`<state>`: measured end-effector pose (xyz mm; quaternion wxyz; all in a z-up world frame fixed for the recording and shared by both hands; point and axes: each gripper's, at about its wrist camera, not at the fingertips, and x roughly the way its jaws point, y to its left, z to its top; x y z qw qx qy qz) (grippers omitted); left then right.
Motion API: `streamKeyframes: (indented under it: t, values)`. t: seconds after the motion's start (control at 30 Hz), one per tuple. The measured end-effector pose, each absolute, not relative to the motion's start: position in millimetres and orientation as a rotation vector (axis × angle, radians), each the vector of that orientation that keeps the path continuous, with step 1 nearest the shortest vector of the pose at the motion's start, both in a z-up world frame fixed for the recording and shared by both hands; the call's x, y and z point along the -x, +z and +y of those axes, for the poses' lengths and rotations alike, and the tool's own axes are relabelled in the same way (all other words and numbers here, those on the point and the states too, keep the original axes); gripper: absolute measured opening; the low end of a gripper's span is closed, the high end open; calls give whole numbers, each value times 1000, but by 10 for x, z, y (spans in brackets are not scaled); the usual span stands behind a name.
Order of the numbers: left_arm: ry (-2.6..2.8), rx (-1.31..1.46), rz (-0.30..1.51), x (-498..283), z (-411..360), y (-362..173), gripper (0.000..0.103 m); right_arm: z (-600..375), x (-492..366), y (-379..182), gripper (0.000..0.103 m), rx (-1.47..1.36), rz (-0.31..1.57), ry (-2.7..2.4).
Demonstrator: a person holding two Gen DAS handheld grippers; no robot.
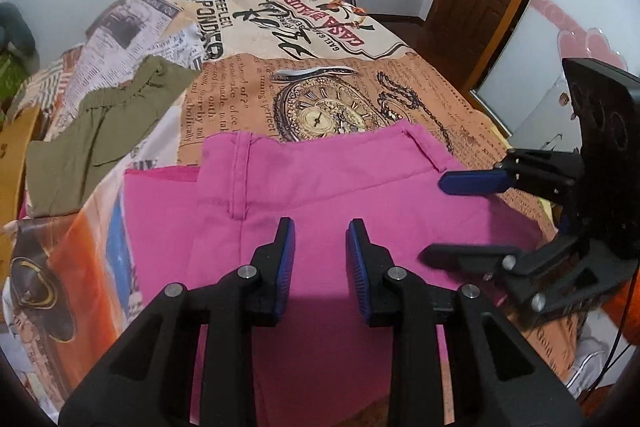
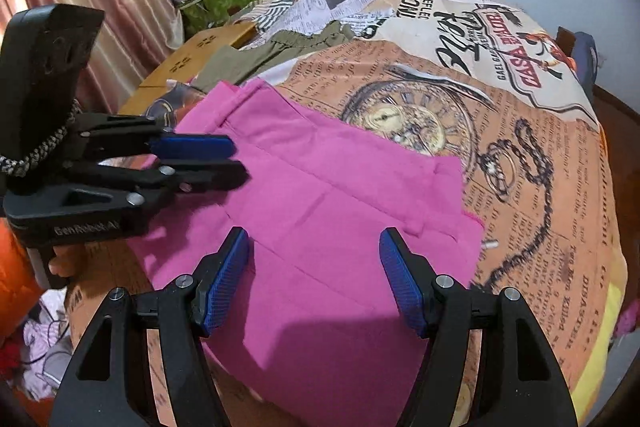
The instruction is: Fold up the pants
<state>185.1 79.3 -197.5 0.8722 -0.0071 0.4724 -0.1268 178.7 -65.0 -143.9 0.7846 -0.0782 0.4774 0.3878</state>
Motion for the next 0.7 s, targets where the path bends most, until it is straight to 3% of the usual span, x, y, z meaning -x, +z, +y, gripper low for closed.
streamKeyframes:
  t: [0.7]
  values:
    - [-4, 15, 1034, -996, 1436, -2075, 30, -1498, -1542, -1376, 64, 102, 1049, 643]
